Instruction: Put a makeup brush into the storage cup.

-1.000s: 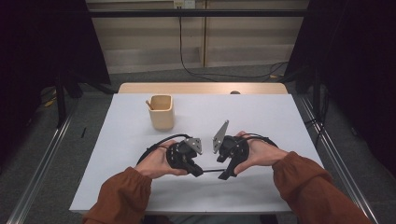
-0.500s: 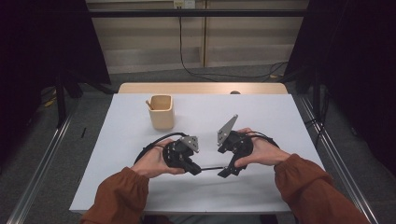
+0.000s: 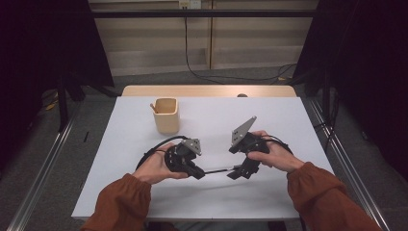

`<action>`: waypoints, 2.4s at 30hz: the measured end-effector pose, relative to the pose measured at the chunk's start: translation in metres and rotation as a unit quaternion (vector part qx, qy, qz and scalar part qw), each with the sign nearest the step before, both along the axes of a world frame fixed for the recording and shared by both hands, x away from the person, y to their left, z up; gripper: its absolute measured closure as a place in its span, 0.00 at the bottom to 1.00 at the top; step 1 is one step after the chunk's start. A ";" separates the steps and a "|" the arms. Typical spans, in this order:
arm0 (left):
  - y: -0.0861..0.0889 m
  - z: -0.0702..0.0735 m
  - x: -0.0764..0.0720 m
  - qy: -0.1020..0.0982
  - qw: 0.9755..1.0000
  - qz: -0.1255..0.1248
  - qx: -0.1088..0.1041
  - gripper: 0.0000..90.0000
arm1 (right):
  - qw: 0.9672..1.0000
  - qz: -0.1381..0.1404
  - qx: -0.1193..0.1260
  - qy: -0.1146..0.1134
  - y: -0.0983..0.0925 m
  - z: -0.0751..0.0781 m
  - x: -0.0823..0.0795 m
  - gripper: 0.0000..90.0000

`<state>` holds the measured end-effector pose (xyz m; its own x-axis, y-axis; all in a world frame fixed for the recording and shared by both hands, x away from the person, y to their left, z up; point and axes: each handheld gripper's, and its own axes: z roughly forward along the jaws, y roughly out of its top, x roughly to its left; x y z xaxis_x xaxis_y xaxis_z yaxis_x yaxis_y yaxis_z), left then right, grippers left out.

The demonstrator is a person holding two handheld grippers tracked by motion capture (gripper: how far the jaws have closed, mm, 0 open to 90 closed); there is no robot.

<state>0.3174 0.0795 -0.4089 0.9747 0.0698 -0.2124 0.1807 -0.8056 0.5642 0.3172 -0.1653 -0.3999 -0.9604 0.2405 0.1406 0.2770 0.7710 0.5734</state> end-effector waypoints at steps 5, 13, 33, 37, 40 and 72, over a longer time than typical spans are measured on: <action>0.007 0.001 0.000 0.001 1.000 0.008 -0.007 0.95 | 0.999 -0.016 0.041 -0.008 -0.013 0.004 0.000 0.06; 0.016 -0.001 0.000 0.000 1.000 0.020 -0.006 0.95 | 0.997 -0.036 0.069 -0.020 -0.030 0.005 -0.005 0.05; 0.037 -0.007 -0.006 0.004 0.998 0.048 -0.039 0.95 | 0.987 -0.089 0.130 -0.032 -0.066 0.001 -0.030 0.07; 0.043 -0.007 -0.007 0.006 0.997 0.057 -0.048 0.95 | 0.982 -0.103 0.154 -0.046 -0.071 0.001 -0.035 0.07; 0.046 -0.009 -0.008 0.006 0.997 0.062 -0.051 0.95 | 0.980 -0.106 0.159 -0.048 -0.074 -0.003 -0.041 0.07; 0.075 -0.017 -0.025 -0.010 0.979 0.118 -0.165 0.95 | 0.962 -0.149 0.220 -0.067 -0.076 -0.026 -0.058 0.06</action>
